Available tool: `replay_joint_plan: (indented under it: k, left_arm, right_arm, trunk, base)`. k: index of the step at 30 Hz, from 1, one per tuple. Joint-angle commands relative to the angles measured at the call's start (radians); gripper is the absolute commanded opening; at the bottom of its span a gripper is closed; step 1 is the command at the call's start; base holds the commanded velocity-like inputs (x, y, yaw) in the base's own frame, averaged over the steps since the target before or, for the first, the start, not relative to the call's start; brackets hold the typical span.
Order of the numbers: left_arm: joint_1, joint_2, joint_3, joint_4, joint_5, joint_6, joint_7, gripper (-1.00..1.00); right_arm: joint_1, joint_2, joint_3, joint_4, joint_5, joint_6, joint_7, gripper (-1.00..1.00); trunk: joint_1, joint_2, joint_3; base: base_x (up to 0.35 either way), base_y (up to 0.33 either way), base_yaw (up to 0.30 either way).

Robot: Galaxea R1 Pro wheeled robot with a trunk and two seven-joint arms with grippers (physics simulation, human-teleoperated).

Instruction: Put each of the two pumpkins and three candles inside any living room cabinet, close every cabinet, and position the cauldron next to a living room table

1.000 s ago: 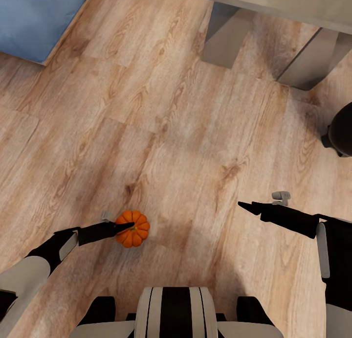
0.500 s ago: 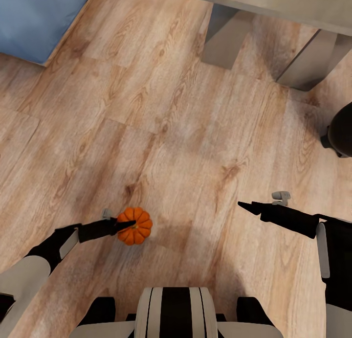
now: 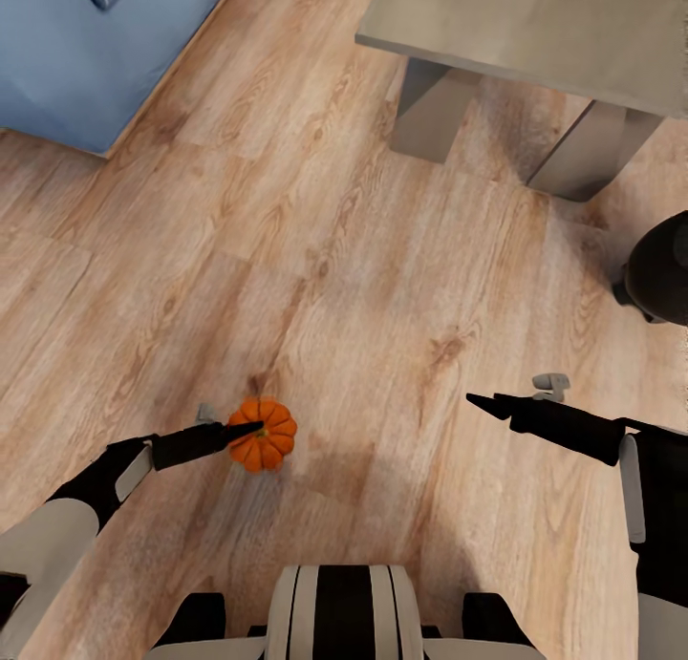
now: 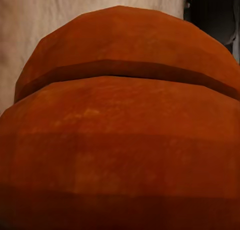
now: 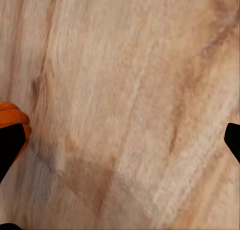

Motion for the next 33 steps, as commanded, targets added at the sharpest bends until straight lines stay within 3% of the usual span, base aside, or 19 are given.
replay_joint_plan:
  k: [1, 3, 5, 7, 9, 10, 13, 16, 18, 23, 27, 33]
  left_arm:
    - [-0.002, 0.001, -0.004, 0.000, 0.012, 0.031, 0.002, -1.00]
    - [-0.007, 0.000, 0.007, -0.001, 0.019, 0.123, 0.019, -1.00]
    - [-0.009, 0.000, 0.027, 0.000, 0.023, 0.174, 0.055, -1.00]
    - [-0.008, 0.001, 0.078, 0.000, 0.027, 0.217, 0.087, -1.00]
    - [0.015, 0.000, 0.156, -0.014, 0.030, 0.294, 0.098, -1.00]
    - [0.032, -0.003, 0.170, -0.022, 0.030, 0.309, 0.099, -1.00]
    - [0.120, -0.025, 0.224, -0.120, 0.031, 0.355, 0.096, -1.00]
    - [0.271, -0.054, 0.352, -0.373, 0.029, 0.438, 0.108, -1.00]
    - [0.320, -0.070, 0.398, -0.468, 0.029, 0.461, 0.117, -1.00]
    - [0.430, -0.109, 0.440, -0.603, 0.025, 0.476, 0.125, -1.00]
    - [0.518, -0.116, 0.464, -0.712, 0.025, 0.482, 0.126, -1.00]
    - [0.560, -0.122, 0.490, -0.758, 0.024, 0.484, 0.144, -1.00]
  right_arm:
    - [-0.001, 0.000, -0.001, -0.001, 0.005, 0.005, 0.007, 1.00]
    - [-0.001, 0.000, -0.002, -0.001, 0.004, 0.006, 0.006, 1.00]
    - [-0.001, -0.007, -0.011, -0.001, 0.004, 0.010, 0.006, 1.00]
    - [0.000, -0.012, -0.037, -0.001, 0.004, 0.012, 0.006, 1.00]
    - [0.001, -0.018, -0.063, -0.001, 0.008, 0.005, 0.006, 1.00]
    - [0.002, -0.021, -0.067, -0.002, 0.009, 0.003, 0.006, 1.00]
    - [0.008, -0.027, -0.074, -0.002, 0.012, -0.009, 0.008, 1.00]
    - [0.013, -0.031, -0.077, -0.002, 0.014, -0.037, 0.007, 1.00]
    - [0.014, -0.033, -0.079, -0.002, 0.014, -0.042, 0.007, 1.00]
    - [0.015, -0.033, -0.078, -0.002, 0.015, -0.047, 0.006, 1.00]
    - [0.017, -0.032, -0.073, -0.001, 0.016, -0.047, 0.005, 1.00]
    - [0.018, -0.041, -0.081, 0.000, 0.018, -0.048, 0.001, 1.00]
  trunk:
    - [-0.001, 0.000, 0.003]
    - [-0.001, 0.001, 0.011]
    - [-0.002, 0.001, 0.019]
    - [-0.003, 0.001, 0.027]
    - [-0.004, 0.002, 0.034]
    - [-0.005, 0.002, 0.038]
    - [-0.006, 0.003, 0.050]
    - [-0.007, 0.004, 0.061]
    - [-0.008, 0.004, 0.069]
    - [-0.010, 0.005, 0.089]
    - [-0.012, 0.006, 0.104]
    - [-0.015, 0.008, 0.127]
  base:
    - [0.000, 0.000, 0.000]
    - [0.000, 0.000, 0.000]
    - [0.000, 0.000, -0.004]
    - [0.000, 0.000, -0.087]
    - [0.000, 0.000, -0.197]
    - [0.000, 0.000, -0.235]
    - [0.000, 0.000, -0.265]
    - [0.000, 0.000, -0.287]
    - [0.000, 0.000, -0.294]
    - [0.000, 0.000, -0.297]
    - [0.000, 0.000, -0.298]
    - [0.000, 0.000, -0.299]
